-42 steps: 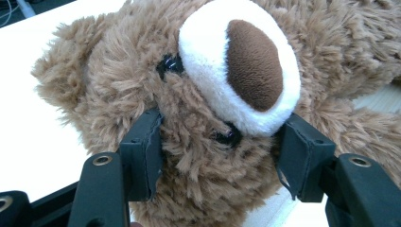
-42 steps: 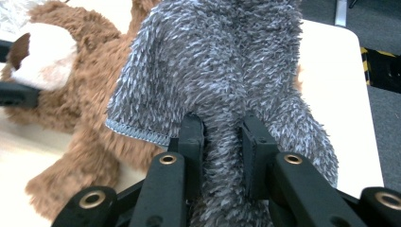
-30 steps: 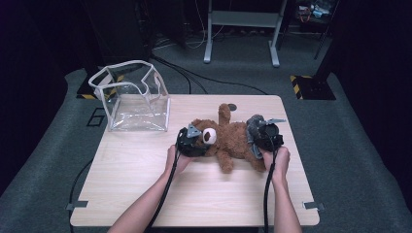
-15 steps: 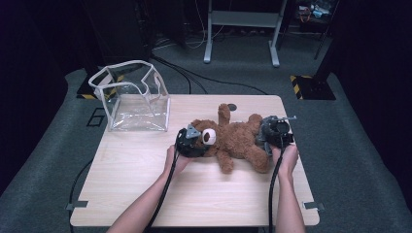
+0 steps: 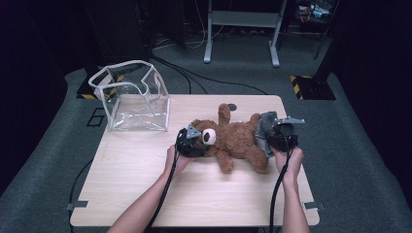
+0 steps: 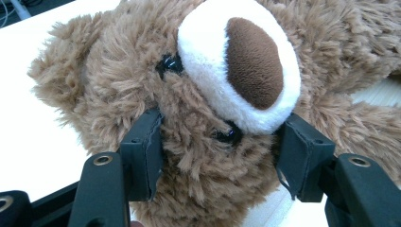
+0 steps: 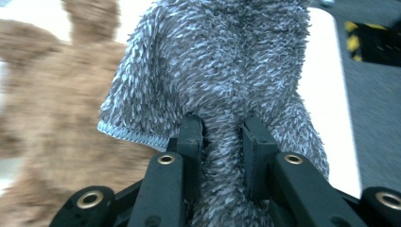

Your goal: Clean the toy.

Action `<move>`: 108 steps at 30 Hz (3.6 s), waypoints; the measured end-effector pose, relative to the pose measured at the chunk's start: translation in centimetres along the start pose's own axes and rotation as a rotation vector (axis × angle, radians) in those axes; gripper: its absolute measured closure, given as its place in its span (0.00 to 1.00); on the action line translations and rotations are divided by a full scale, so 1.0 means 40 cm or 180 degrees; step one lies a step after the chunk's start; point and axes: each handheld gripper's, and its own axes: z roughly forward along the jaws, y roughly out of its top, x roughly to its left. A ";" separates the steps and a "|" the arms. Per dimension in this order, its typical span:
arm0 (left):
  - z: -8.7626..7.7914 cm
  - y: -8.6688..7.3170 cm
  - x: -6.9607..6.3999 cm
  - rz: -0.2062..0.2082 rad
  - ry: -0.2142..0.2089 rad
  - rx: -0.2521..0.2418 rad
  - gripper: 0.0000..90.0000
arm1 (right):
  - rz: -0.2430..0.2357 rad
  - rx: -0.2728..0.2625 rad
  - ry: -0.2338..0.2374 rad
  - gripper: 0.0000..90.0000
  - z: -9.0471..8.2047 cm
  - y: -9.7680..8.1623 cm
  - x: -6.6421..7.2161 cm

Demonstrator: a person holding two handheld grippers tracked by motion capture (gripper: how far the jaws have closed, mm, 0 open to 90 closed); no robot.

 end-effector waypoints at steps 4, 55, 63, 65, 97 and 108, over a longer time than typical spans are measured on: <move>0.000 0.000 0.000 0.0000 0.0002 0.0002 0.44 | -0.0075 -0.0041 0.0236 0.81 0.001 0.012 0.051; 0.002 -0.001 -0.006 -0.0016 0.0035 0.0004 0.44 | -0.0251 0.0446 -0.0217 0.80 0.049 -0.086 0.043; 0.001 -0.002 -0.004 -0.0009 0.0032 0.0004 0.44 | -0.0073 0.0521 -0.0214 0.80 0.029 -0.135 -0.015; 0.001 -0.002 -0.004 -0.0009 0.0033 0.0006 0.44 | -0.0022 0.0438 -0.0197 0.80 0.013 -0.139 -0.024; 0.007 0.015 0.003 -0.0113 0.0001 0.0098 0.44 | -0.0141 0.0486 -0.0157 0.80 -0.008 -0.176 0.008; 0.013 0.035 0.021 -0.0190 -0.0065 0.0205 0.44 | -0.0417 0.0152 -0.0078 0.80 -0.052 -0.082 0.101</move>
